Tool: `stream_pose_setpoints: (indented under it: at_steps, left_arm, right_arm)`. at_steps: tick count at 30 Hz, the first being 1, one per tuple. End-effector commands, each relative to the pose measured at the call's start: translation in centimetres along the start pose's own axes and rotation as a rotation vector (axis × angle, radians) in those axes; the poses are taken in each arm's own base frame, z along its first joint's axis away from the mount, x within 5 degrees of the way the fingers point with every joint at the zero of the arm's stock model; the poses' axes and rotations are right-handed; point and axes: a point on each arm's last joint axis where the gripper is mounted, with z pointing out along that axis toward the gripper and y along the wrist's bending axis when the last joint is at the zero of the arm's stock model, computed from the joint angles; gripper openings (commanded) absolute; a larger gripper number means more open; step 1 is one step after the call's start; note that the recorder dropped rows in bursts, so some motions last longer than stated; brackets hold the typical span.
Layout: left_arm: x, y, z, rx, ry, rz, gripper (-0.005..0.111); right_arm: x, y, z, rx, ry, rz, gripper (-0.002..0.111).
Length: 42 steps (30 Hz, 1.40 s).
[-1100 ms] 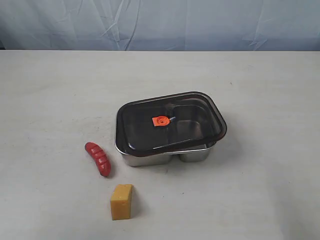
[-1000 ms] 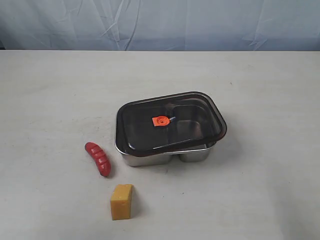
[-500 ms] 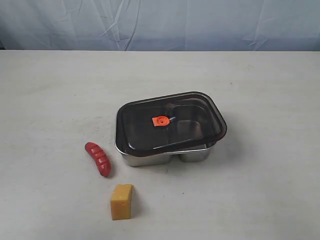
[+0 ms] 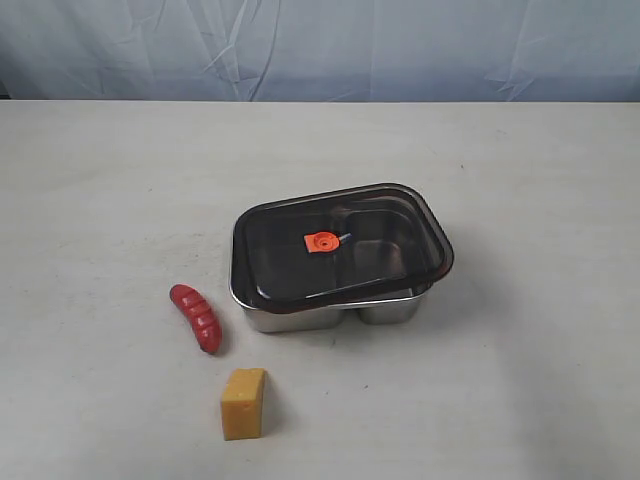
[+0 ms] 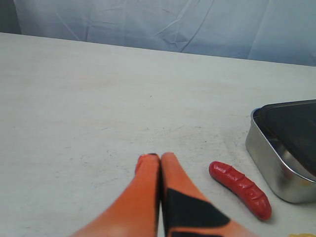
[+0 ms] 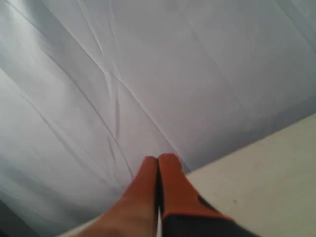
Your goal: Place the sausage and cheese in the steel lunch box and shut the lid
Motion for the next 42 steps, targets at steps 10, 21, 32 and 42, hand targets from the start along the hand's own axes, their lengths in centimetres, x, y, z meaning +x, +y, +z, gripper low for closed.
stream_pose_setpoints:
  at_steps: [10, 21, 32, 42]
  left_arm:
    - [-0.1, 0.0, 0.0, -0.002, -0.011, 0.001, 0.000]
    - [-0.1, 0.0, 0.0, -0.002, -0.011, 0.001, 0.000]
    - [1.7, 0.9, 0.7, -0.066, 0.042, -0.064, 0.000]
    - [2.0, 1.4, 0.8, -0.114, 0.048, -0.115, 0.000]
  right_arm:
    - [-1.3, 0.6, 15.8, 0.227, 0.513, -0.303, -0.001]
    - [-0.4, 0.0, 16.2, 0.251, 0.573, -0.303, 0.039]
    - [5.8, -2.5, 19.7, 0.262, 0.827, -0.175, 0.036]
    - [11.3, -3.3, 21.7, 0.137, 1.006, 0.039, 0.036]
